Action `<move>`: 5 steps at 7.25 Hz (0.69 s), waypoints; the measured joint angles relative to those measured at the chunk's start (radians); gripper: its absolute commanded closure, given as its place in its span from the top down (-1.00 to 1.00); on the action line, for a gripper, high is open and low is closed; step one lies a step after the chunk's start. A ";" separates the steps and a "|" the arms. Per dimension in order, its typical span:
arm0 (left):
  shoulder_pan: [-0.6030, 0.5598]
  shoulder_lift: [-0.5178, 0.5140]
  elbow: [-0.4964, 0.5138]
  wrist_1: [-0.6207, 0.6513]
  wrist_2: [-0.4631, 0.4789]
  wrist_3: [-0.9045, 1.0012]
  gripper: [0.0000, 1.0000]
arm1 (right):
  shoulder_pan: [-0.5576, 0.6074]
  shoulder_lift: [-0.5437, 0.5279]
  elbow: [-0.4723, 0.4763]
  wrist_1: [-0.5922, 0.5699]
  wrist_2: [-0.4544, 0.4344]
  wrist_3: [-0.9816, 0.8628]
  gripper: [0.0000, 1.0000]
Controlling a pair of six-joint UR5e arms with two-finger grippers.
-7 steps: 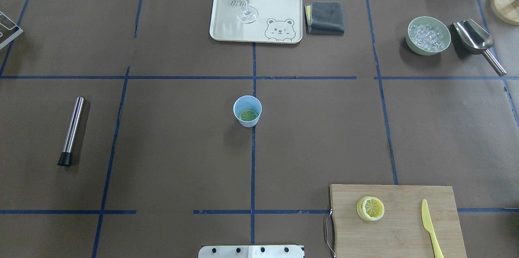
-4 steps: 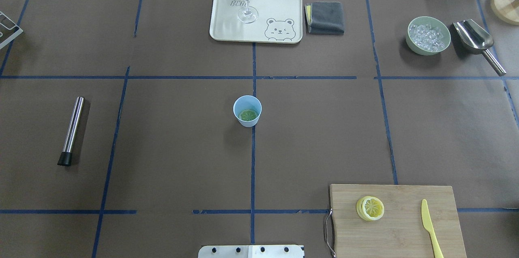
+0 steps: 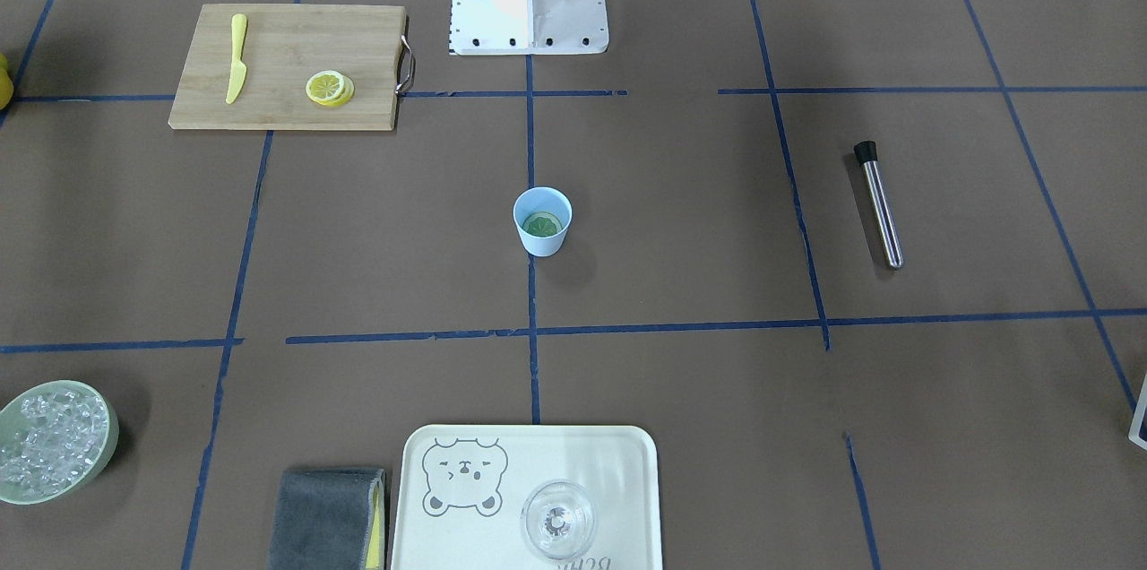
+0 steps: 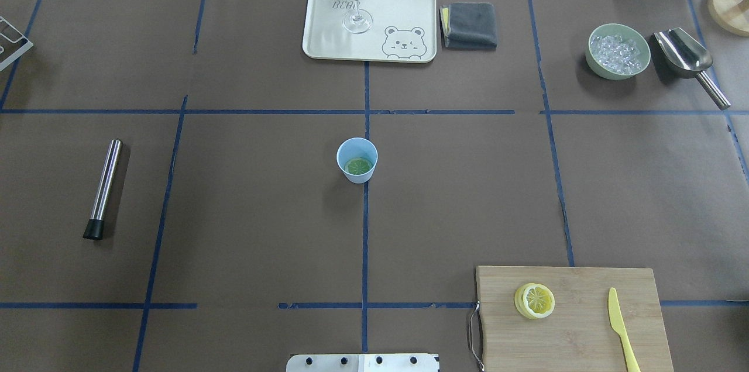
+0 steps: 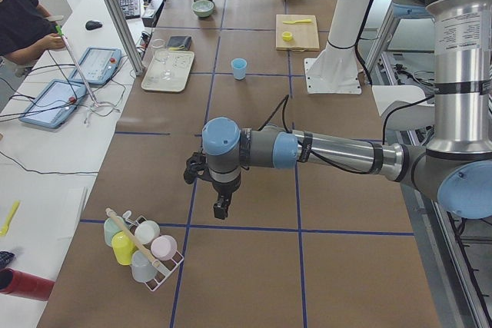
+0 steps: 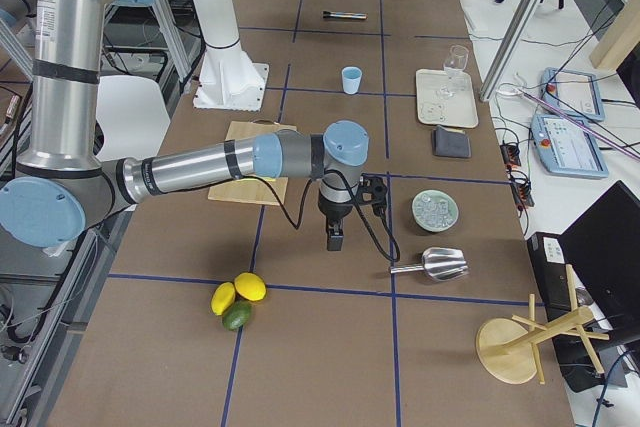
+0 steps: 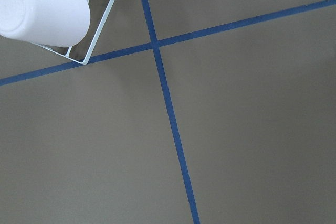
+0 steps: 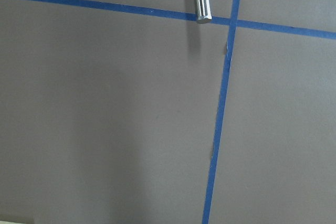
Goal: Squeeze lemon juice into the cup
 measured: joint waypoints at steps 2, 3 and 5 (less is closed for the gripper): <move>-0.003 0.000 0.004 -0.003 0.007 -0.022 1.00 | -0.026 0.000 -0.019 0.039 -0.006 -0.003 1.00; -0.003 0.000 0.013 -0.003 0.007 -0.025 1.00 | -0.031 0.000 -0.030 0.046 -0.008 -0.003 1.00; -0.002 -0.003 0.031 -0.002 0.006 -0.025 1.00 | -0.039 0.002 -0.035 0.051 -0.008 -0.005 1.00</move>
